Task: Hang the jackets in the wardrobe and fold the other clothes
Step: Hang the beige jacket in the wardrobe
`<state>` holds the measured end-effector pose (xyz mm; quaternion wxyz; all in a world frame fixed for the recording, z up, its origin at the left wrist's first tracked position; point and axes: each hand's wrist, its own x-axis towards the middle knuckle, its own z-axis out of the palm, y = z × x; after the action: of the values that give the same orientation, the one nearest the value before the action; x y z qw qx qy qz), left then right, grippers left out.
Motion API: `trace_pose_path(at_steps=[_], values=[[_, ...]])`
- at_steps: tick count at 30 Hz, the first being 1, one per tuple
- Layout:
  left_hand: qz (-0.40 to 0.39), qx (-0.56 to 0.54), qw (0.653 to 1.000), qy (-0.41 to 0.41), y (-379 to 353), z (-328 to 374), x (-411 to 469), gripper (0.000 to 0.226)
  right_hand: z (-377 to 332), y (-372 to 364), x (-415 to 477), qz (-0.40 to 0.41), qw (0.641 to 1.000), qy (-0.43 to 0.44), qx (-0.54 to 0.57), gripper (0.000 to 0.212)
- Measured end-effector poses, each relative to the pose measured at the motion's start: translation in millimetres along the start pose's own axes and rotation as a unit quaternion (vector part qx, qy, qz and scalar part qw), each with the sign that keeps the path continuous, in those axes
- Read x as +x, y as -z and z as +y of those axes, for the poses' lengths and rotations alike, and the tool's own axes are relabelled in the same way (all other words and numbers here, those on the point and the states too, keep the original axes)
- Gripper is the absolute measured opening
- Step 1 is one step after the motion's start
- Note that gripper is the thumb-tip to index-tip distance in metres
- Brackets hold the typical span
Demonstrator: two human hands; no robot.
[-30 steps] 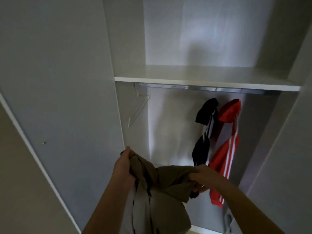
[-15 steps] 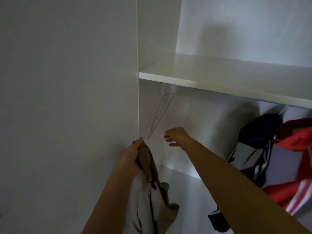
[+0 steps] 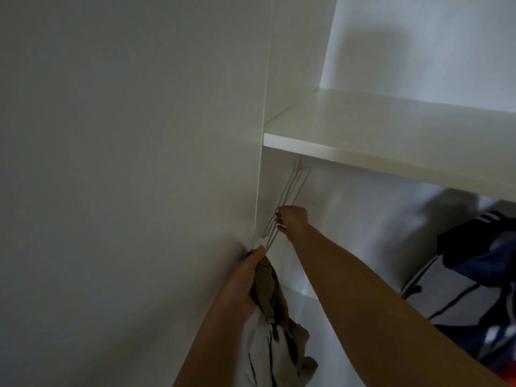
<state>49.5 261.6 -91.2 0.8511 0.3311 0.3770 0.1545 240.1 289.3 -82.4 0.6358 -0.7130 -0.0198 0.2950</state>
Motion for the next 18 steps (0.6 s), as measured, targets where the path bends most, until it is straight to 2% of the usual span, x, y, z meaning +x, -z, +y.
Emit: trace_pose_path(at_steps=[2,5,8,12,18], values=[[-0.011,0.064,0.998,0.005,-4,4,7,0.046,0,3,0,0.018,1.000,0.015,0.020,0.019],[-0.017,0.088,0.996,-0.011,-5,8,14,0.029,-3,19,-4,0.061,0.995,0.075,0.016,0.013],[-0.014,0.073,0.997,-0.004,-6,5,18,0.037,-9,42,-16,0.081,0.990,0.114,0.025,0.016],[-0.013,0.118,0.993,-0.012,-3,-1,22,0.023,-20,78,-36,0.064,0.986,0.131,0.084,0.018],[-0.006,0.155,0.988,-0.015,-8,-7,7,0.035,16,146,-70,0.060,0.994,0.084,0.029,0.015]])
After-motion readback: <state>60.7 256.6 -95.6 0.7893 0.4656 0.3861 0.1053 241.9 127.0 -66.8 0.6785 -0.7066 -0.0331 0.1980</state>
